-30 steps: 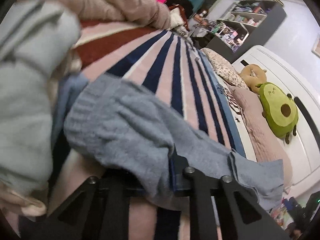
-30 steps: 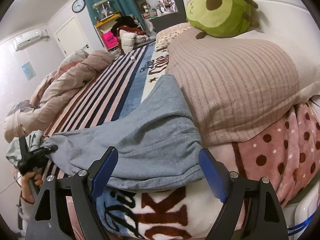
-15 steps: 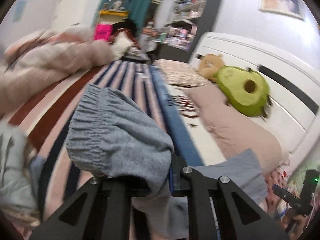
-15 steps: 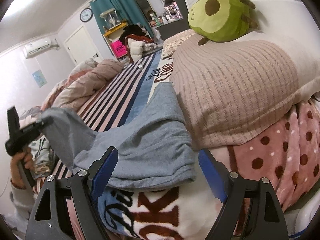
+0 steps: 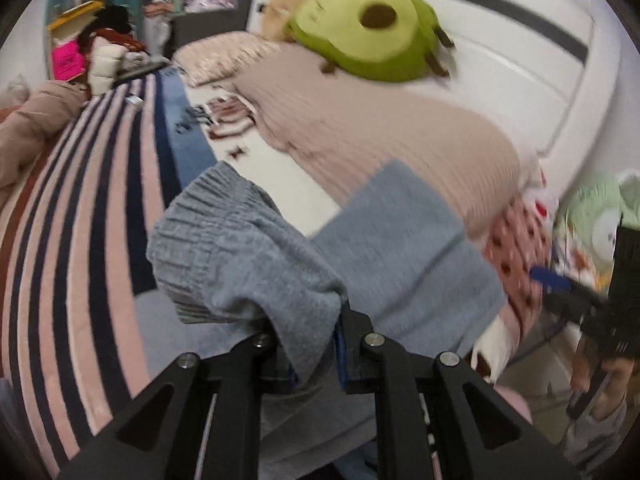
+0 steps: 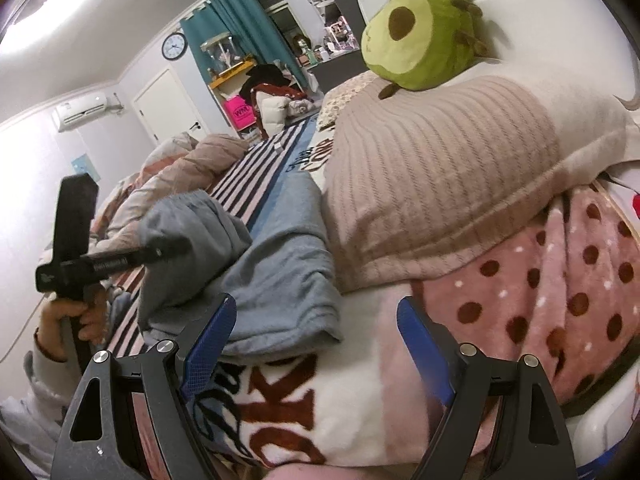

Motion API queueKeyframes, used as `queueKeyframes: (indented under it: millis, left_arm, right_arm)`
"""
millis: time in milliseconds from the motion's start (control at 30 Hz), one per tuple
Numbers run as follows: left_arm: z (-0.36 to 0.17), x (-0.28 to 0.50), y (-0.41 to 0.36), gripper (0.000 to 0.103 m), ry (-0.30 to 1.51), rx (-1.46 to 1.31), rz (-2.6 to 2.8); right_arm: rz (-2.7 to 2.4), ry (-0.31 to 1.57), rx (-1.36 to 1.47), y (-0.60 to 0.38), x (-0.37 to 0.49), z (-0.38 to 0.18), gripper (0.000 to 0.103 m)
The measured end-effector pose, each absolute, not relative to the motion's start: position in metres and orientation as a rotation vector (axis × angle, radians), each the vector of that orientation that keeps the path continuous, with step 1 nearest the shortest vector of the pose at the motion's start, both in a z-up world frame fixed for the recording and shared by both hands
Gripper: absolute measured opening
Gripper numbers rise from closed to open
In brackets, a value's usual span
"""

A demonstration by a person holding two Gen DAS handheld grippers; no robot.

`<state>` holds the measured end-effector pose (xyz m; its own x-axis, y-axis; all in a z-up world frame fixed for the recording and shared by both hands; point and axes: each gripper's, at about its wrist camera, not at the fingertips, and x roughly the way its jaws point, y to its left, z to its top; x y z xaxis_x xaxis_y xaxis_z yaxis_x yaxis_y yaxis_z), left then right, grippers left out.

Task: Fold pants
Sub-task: 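Fold the waistband with the left gripper over the folded legs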

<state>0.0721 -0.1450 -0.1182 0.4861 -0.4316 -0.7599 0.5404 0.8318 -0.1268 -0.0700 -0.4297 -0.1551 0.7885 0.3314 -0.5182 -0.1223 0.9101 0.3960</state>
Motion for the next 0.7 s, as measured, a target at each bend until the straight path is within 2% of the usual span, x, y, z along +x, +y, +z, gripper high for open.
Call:
queueKeyframes:
  millis: [67, 133, 200, 467, 700]
  left_arm:
    - [-0.120, 0.065, -0.146, 0.018, 0.892, 0.148, -0.613]
    - [-0.116, 0.059, -0.143, 0.035, 0.888, 0.131, -0.652]
    - [-0.106, 0.049, -0.137, 0.064, 0.857, 0.106, -0.692]
    - [-0.074, 0.017, -0.074, 0.066, 0.727, 0.049, -0.591]
    - [-0.093, 0.020, 0.005, 0.066, 0.730, -0.034, -0.443]
  right_arm:
    - [0.249, 0.618, 0.360, -0.430, -0.071, -0.155, 0.080]
    - [0.251, 0.615, 0.357, -0.430, -0.070, -0.153, 0.080]
    - [0.255, 0.609, 0.348, -0.425, -0.066, -0.148, 0.080]
    - [0.322, 0.588, 0.295, -0.379, -0.051, -0.123, 0.085]
    - [0.388, 0.629, 0.193, -0.312, -0.017, -0.115, 0.088]
